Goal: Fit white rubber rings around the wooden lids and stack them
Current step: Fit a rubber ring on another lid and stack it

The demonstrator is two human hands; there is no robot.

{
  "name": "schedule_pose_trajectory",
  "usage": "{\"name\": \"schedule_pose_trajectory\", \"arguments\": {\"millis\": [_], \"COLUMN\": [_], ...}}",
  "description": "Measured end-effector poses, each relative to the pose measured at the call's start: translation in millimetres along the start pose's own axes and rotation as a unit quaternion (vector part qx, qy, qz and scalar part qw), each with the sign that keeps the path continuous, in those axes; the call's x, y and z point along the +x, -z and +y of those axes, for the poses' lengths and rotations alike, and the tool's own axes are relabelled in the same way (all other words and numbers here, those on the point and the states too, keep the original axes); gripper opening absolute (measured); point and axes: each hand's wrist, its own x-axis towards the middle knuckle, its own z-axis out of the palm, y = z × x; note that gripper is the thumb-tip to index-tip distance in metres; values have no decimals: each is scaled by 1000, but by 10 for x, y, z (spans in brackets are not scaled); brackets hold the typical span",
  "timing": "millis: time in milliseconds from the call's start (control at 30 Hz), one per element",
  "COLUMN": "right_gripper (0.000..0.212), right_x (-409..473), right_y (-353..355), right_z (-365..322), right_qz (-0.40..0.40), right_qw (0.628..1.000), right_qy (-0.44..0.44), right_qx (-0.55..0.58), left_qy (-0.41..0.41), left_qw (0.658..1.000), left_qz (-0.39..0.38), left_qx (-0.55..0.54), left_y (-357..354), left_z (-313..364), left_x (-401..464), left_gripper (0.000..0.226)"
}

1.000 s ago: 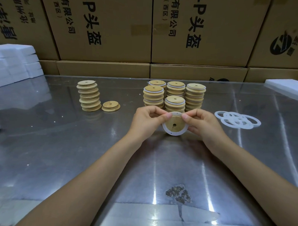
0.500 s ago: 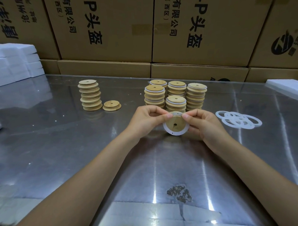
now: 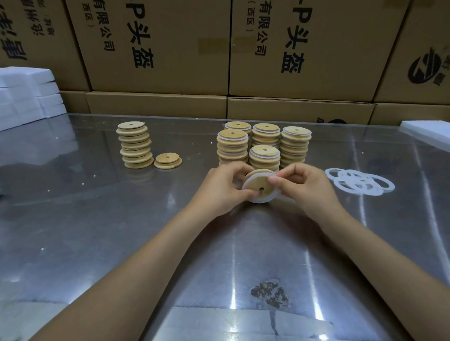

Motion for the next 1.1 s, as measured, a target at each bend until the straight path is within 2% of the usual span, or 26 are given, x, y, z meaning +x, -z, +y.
{"name": "schedule_pose_trajectory", "arguments": {"millis": [100, 267, 467, 700, 900, 1000, 1100], "right_gripper": [11, 8, 10, 5, 7, 5, 4], "right_x": [5, 23, -37, -43, -33, -33, -29], "right_y": [-13, 23, -18, -17, -27, -24, -24], "right_z": [25, -12, -82, -85, -100, -99, -92], "right_qz": [-3, -3, 16, 15, 33, 40, 39], "right_qw": [1000, 989, 994, 991, 991, 991, 991], "right_qy": [11, -35, 22, 19, 17, 9, -1], "right_qx": [7, 144, 109, 135, 126, 124, 125], "left_qy": [-3, 39, 66, 53, -6, -10, 24], "left_qw": [1000, 993, 970, 963, 961, 957, 944], "left_qz": [14, 9, -1, 12, 78, 88, 86], "left_qx": [25, -111, -236, -265, -266, -275, -317], "left_y": [-9, -24, -71, -87, -98, -88, -82], "left_z": [7, 57, 76, 79, 132, 138, 134], "left_x": [-4, -9, -56, -68, -48, -53, -62], "left_gripper": [18, 20, 17, 16, 32, 23, 12]}}
